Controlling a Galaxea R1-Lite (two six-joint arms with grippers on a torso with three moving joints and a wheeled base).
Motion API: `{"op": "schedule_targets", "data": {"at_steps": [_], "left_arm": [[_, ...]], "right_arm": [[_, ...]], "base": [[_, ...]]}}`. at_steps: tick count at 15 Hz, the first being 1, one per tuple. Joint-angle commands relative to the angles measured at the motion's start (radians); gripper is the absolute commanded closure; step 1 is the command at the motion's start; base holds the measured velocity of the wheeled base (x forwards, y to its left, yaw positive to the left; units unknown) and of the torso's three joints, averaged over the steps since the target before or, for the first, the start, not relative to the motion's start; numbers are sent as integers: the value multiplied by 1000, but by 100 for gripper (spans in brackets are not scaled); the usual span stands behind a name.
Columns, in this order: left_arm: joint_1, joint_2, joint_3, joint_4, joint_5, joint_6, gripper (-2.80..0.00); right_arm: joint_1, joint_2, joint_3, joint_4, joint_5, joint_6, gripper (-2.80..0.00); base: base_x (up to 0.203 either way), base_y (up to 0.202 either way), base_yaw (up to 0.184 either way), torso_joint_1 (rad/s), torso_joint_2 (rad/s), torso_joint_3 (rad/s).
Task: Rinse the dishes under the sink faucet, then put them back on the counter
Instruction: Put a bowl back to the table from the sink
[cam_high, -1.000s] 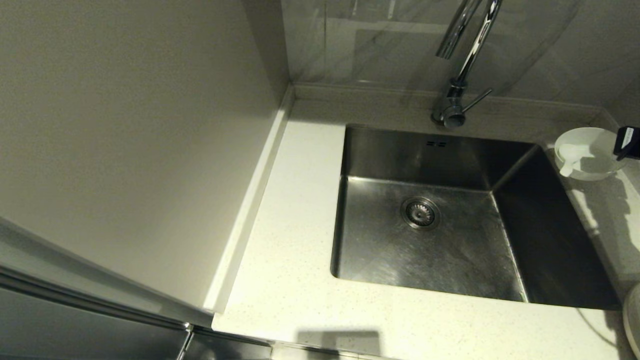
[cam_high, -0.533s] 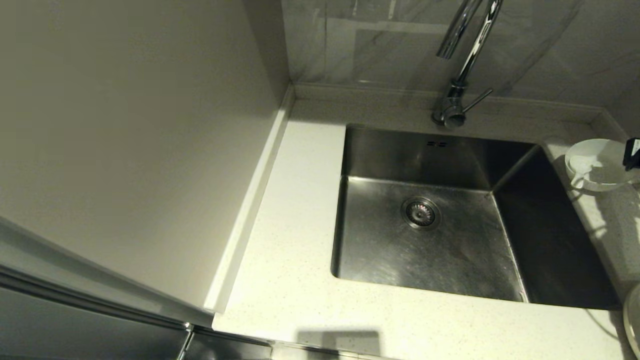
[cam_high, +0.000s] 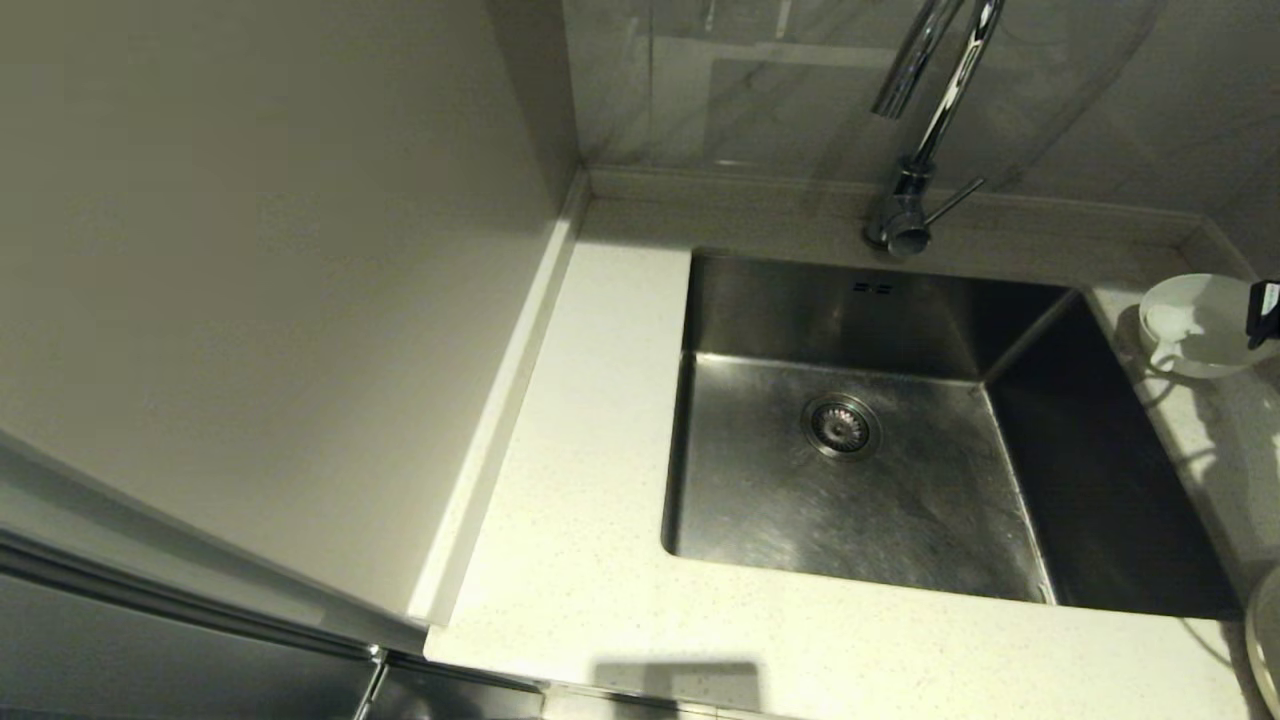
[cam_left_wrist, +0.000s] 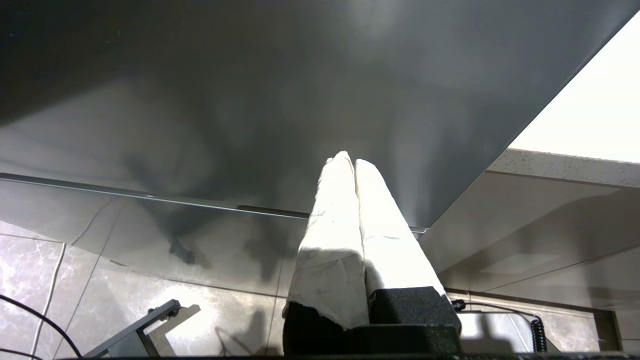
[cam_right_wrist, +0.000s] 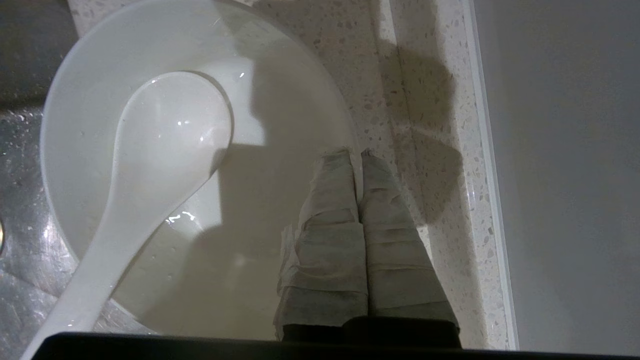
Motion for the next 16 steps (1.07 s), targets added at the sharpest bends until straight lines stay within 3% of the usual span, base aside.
{"op": "schedule_targets", "data": {"at_steps": [1, 16], "left_arm": [[0, -3, 0, -1, 0, -1, 0], [0, -3, 0, -1, 0, -1, 0]], "right_arm": [[0, 14, 1, 4, -9, -1, 0], [0, 24, -2, 1, -45, -12, 0]], "base": [[0, 0, 0, 0, 0, 0], [0, 0, 0, 0, 0, 0]]}}
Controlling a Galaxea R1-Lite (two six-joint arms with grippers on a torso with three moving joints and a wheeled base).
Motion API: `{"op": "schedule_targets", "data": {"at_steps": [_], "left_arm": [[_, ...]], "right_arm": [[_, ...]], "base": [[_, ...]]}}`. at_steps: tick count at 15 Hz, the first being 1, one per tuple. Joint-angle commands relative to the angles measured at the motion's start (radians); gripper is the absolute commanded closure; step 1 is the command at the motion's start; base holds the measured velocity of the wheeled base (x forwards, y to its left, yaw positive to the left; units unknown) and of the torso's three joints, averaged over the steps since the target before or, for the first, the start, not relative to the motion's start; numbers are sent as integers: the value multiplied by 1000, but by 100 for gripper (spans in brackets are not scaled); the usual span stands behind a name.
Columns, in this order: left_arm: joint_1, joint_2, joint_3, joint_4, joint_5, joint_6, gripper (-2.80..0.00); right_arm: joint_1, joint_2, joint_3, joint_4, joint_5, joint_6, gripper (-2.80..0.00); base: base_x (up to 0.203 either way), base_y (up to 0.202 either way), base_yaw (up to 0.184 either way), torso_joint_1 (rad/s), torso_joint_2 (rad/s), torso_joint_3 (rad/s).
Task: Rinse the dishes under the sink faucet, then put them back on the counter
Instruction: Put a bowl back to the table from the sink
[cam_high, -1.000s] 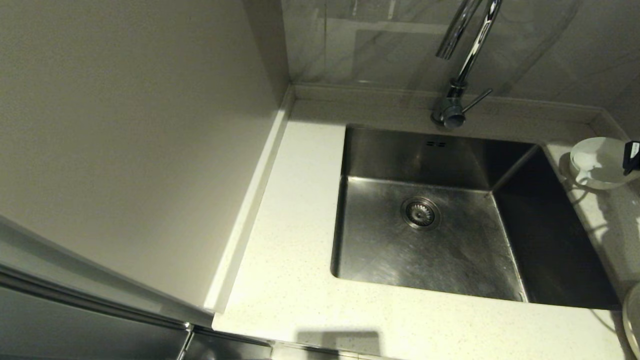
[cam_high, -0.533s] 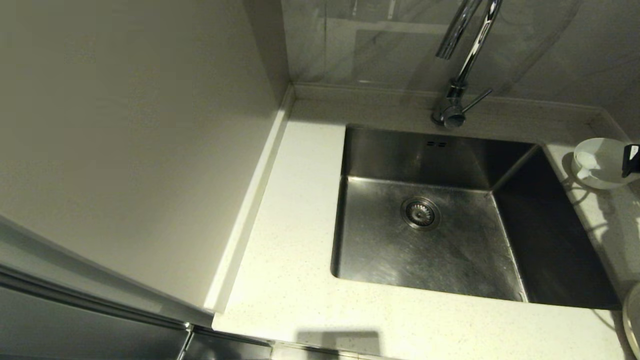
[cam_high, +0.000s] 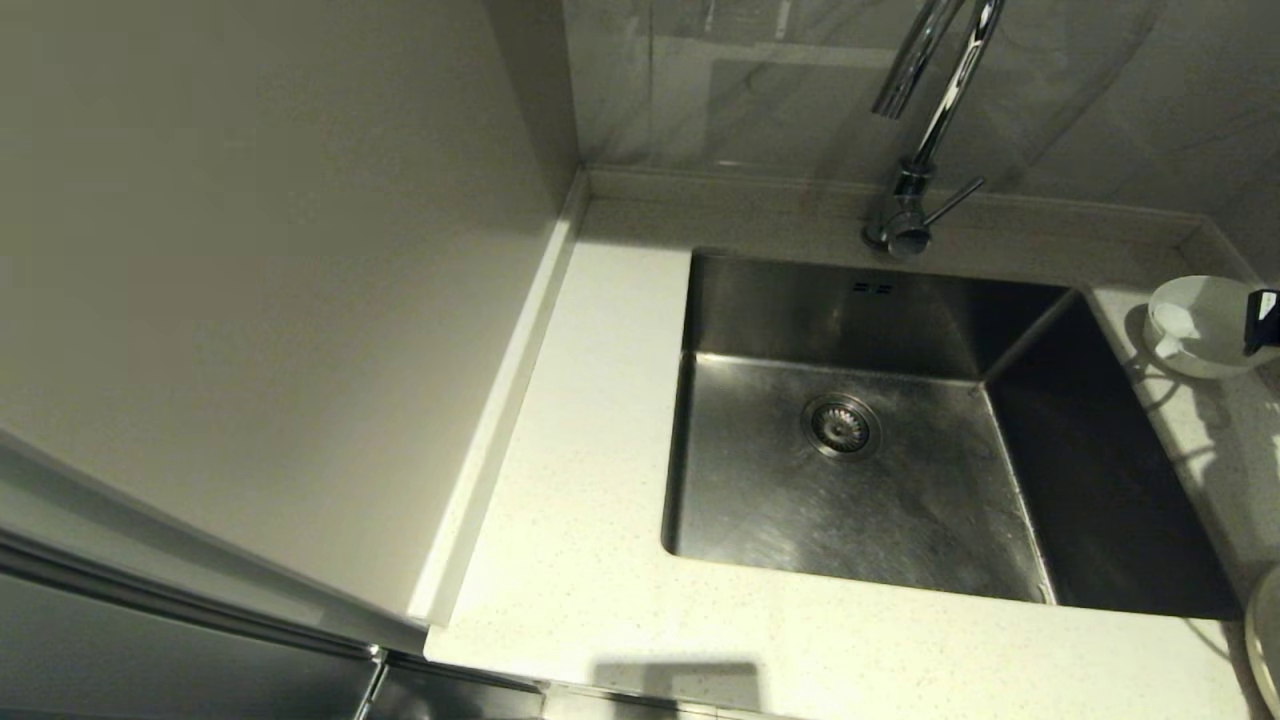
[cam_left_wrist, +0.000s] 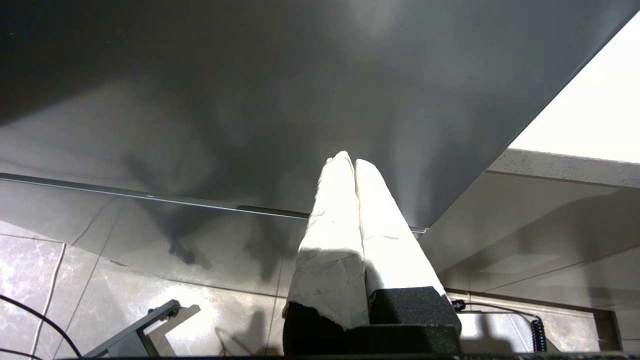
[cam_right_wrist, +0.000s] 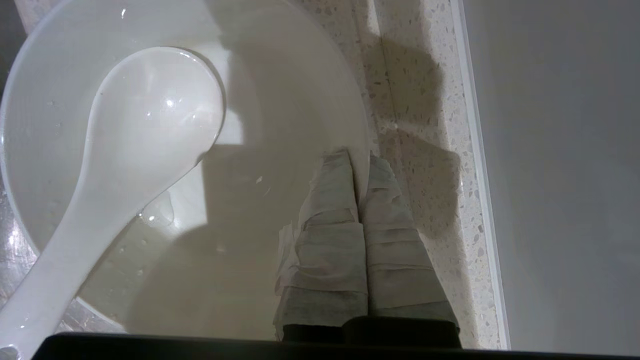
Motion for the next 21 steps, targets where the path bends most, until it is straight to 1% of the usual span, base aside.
{"op": "schedule_targets", "data": {"at_steps": [1, 3, 4, 12, 18, 21], "left_arm": [[0, -3, 0, 0, 0, -1, 0], [0, -3, 0, 0, 0, -1, 0], [0, -3, 0, 0, 0, -1, 0], [0, -3, 0, 0, 0, -1, 0], [0, -3, 0, 0, 0, -1, 0], [0, -3, 0, 0, 0, -1, 0]], "right_arm": [[0, 7, 1, 3, 0, -1, 0], [0, 8, 0, 3, 1, -25, 0], [0, 10, -1, 1, 3, -30, -280], [1, 14, -1, 0, 9, -27, -280], [0, 13, -1, -32, 8, -25, -280], [1, -10, -1, -56, 27, -24, -280]], "base": [[0, 0, 0, 0, 0, 0], [0, 0, 0, 0, 0, 0], [0, 0, 0, 0, 0, 0], [0, 0, 0, 0, 0, 0], [0, 0, 0, 0, 0, 0], [0, 0, 0, 0, 0, 0]]}}
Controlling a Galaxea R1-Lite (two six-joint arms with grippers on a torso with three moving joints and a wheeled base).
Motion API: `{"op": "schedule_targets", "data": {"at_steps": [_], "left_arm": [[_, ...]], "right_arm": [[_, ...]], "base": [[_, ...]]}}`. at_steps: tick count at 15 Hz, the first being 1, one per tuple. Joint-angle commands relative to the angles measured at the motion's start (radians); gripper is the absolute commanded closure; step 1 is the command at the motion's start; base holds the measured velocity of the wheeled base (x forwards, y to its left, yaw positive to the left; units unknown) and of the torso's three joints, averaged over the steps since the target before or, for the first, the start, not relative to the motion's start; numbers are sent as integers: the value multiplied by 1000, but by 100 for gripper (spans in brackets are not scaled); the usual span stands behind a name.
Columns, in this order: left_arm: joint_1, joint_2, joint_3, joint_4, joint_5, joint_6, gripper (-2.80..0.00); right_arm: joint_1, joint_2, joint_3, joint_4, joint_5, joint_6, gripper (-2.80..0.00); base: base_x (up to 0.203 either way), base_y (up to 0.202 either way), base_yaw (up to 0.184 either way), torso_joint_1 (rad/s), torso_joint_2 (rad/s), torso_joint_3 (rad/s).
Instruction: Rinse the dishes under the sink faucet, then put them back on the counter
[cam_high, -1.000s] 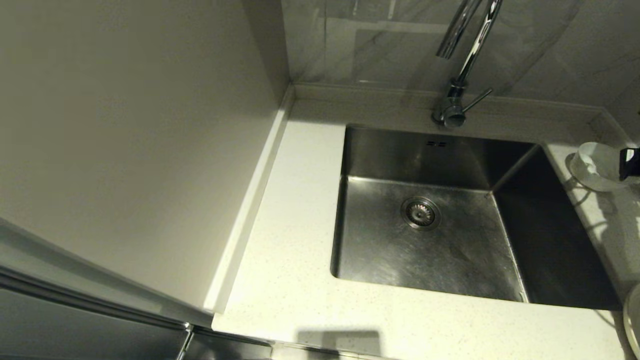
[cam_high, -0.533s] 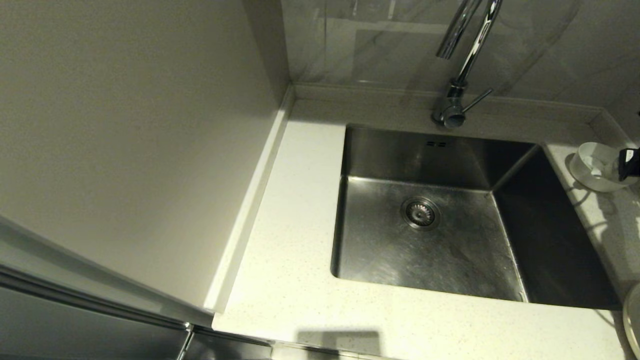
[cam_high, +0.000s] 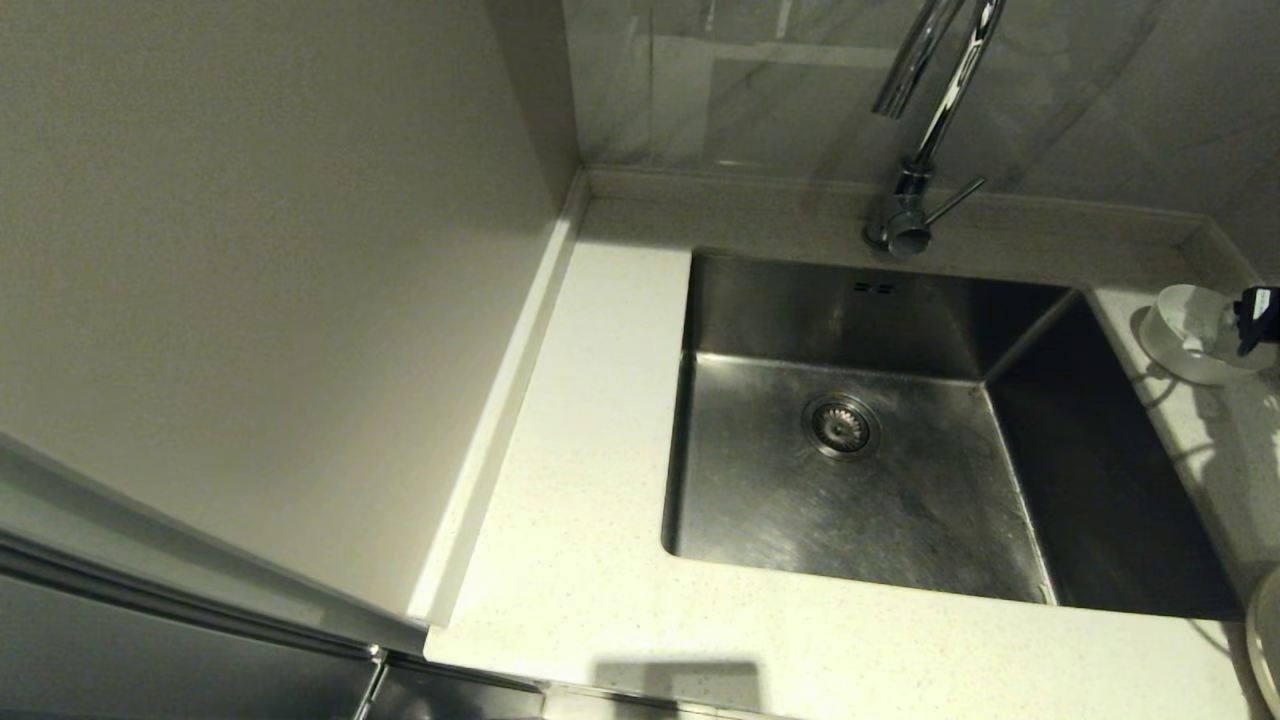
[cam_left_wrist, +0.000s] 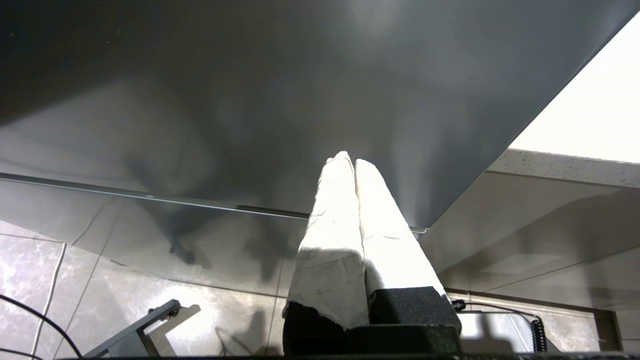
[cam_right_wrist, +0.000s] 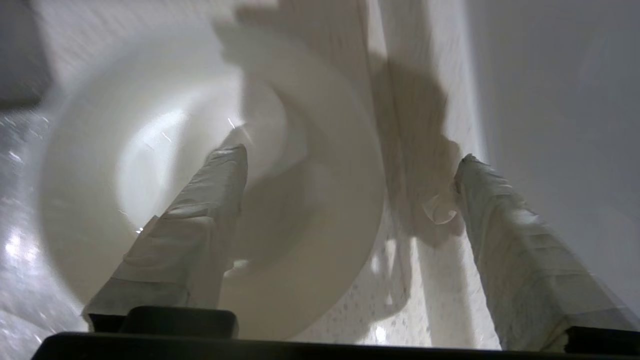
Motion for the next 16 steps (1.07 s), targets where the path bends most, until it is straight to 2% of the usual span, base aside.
{"op": "schedule_targets", "data": {"at_steps": [1, 7, 8, 13, 16], "left_arm": [[0, -3, 0, -1, 0, 0, 0], [0, -3, 0, -1, 0, 0, 0], [0, -3, 0, -1, 0, 0, 0], [0, -3, 0, -1, 0, 0, 0], [0, -3, 0, -1, 0, 0, 0]], "right_arm": [[0, -31, 1, -22, 15, -1, -280], [27, -160, 1, -88, 99, 1, -280], [32, -185, 1, -88, 124, 0, 0], [121, -310, 1, -84, 171, 33, 0], [199, -395, 4, -80, 174, 68, 0]], "base": [[0, 0, 0, 0, 0, 0], [0, 0, 0, 0, 0, 0], [0, 0, 0, 0, 0, 0], [0, 0, 0, 0, 0, 0], [0, 0, 0, 0, 0, 0]]}}
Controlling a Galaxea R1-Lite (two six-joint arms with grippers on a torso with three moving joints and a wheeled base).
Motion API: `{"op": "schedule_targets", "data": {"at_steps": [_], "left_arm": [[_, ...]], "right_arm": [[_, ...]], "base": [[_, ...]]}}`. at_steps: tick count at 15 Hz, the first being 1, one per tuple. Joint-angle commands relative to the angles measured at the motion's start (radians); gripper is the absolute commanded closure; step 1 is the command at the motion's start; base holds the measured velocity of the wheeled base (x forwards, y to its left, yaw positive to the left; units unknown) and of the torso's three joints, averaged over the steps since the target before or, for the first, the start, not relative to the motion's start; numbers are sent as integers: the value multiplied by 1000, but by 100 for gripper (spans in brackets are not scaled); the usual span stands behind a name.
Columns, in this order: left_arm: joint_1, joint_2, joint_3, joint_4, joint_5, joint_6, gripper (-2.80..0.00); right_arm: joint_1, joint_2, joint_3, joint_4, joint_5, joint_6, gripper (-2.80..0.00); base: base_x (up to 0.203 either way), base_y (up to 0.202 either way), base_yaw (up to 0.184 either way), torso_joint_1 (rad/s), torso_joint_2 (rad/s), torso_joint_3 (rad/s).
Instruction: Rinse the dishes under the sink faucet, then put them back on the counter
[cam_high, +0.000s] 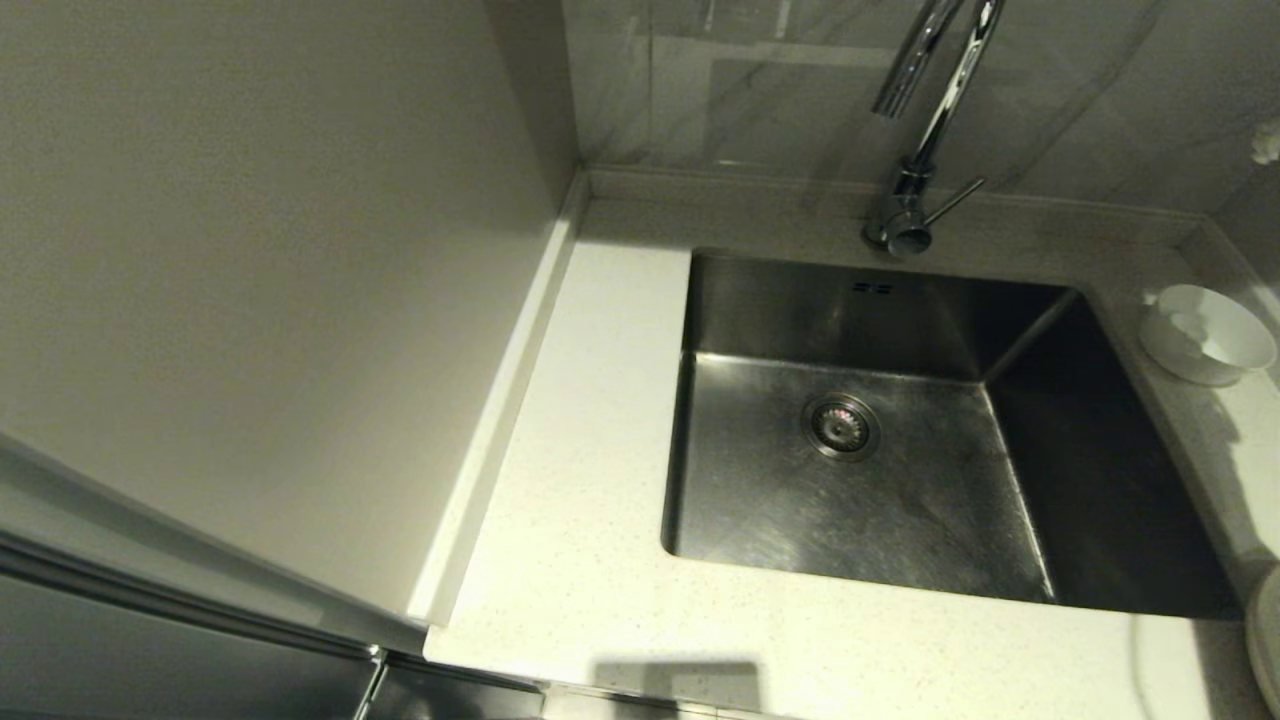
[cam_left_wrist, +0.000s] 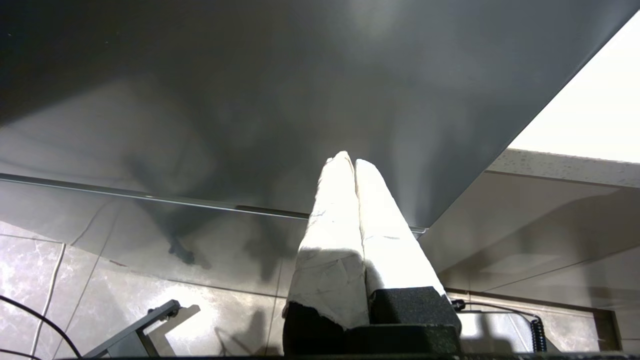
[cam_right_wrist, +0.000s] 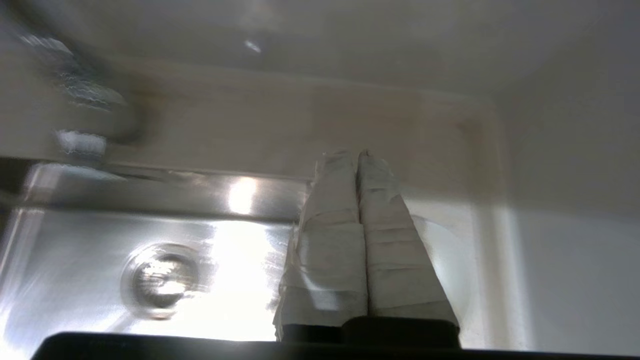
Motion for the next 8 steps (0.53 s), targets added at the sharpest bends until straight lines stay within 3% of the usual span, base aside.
{"op": "schedule_targets", "data": {"at_steps": [1, 5, 8], "left_arm": [[0, -3, 0, 0, 1, 0, 0], [0, -3, 0, 0, 1, 0, 0], [0, -3, 0, 0, 1, 0, 0]], "right_arm": [[62, -96, 2, 4, 1, 32, 0], [158, -263, 42, 29, 1, 126, 0], [173, -464, 261, 32, 8, 165, 0]], "base": [[0, 0, 0, 0, 0, 0], [0, 0, 0, 0, 0, 0], [0, 0, 0, 0, 0, 0]]}}
